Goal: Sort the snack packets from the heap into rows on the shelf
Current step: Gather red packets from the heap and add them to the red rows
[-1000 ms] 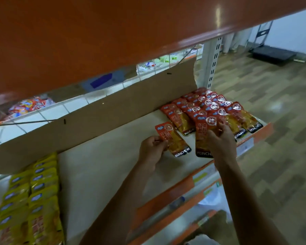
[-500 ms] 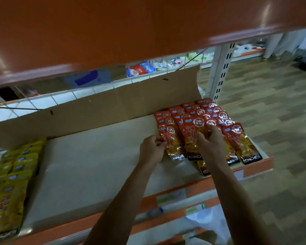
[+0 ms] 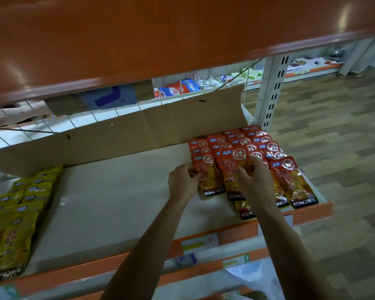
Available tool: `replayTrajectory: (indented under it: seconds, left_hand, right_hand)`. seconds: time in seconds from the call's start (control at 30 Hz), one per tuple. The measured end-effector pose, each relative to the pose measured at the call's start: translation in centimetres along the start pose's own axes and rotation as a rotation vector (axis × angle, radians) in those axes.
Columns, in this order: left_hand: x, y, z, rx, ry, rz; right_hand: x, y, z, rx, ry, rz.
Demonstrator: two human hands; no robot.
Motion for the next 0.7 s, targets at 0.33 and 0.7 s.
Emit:
replayTrajectory:
  seconds: [0.33, 0.7]
  left_hand:
    - [-0.1, 1.3, -1.8, -0.058, -0.054, -0.413]
    - [0.6, -1.3, -1.8, 0.135, -0.002, -0.535]
  right_hand:
    - [-1.6, -0.6, -0.6, 0.005, -0.101, 0.043]
    - [-1.4, -1.4, -0.5, 0.129, -0.031, -0.223]
Point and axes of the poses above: each hand's wrist, its own z-axis towards the middle knuckle, its own x-axis out of the back of the hand, y = z × x, the point moved 1 cm from there along z, towards the middle knuckle, and after that the axes turned 7 degrees about -z, right-handed, at the moved point
